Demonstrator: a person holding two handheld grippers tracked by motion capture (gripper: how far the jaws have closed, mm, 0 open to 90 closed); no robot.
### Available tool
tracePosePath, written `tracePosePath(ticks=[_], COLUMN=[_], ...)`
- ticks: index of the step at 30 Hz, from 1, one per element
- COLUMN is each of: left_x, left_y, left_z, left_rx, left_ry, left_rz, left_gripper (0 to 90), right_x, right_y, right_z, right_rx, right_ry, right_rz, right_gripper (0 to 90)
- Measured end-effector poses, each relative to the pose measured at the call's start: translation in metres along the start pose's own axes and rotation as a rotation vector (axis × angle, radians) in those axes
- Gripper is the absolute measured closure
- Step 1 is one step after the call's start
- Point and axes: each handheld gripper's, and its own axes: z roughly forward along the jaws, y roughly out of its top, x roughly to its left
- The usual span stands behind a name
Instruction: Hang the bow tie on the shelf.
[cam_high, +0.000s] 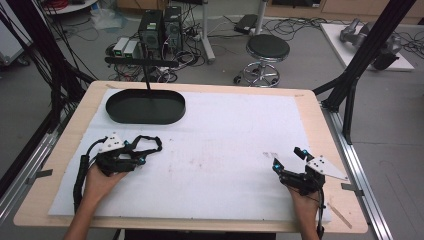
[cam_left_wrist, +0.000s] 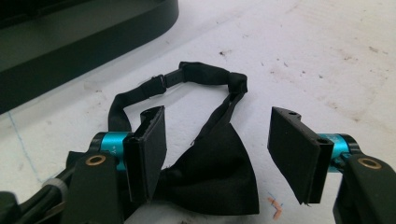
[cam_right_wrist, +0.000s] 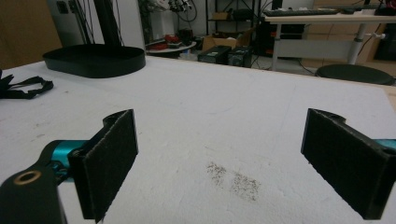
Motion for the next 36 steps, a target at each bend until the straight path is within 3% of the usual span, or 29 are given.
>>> tracePosePath(ticks=[6,15,21,26,30,36], left_x=[-0.0007,-0.0025,-0.0026,-0.0027,-0.0022,-0.0025], left_y=[-0.0007,-0.0007,-0.0011,-0.0015,-0.0014,0.0004], left_z=[0.0044,0.0074,0.0071,0.0069,0.0054,0.0011], left_rx=[0.026,0.062,0.069,0.071,0.072,0.053], left_ry=[0.007,0.012,0.008,0.000,0.003,-0.030], left_rz=[0.008,0.030,0.031,0.038,0.020,0.011], left_gripper=[39.0,51.7,59.5,72.5,79.2,81.5], right_x=[0.0003,0.0003,0.0000,0.0000,0.0001,0.0003], right_y=[-0.0001,-0.0001,0.0000,0.0000,0.0000,0.0000], right_z=[0.0002,0.0001,0.0001,0.0000,0.0001,0.0001], right_rx=[0.001,0.003,0.003,0.003,0.003,0.004], right_ry=[0.001,0.000,-0.001,0.000,0.000,0.001], right_rz=[0.004,0.003,0.003,0.001,0.001,0.003], right_gripper=[10.1,10.1,10.1,10.2,10.2,10.2])
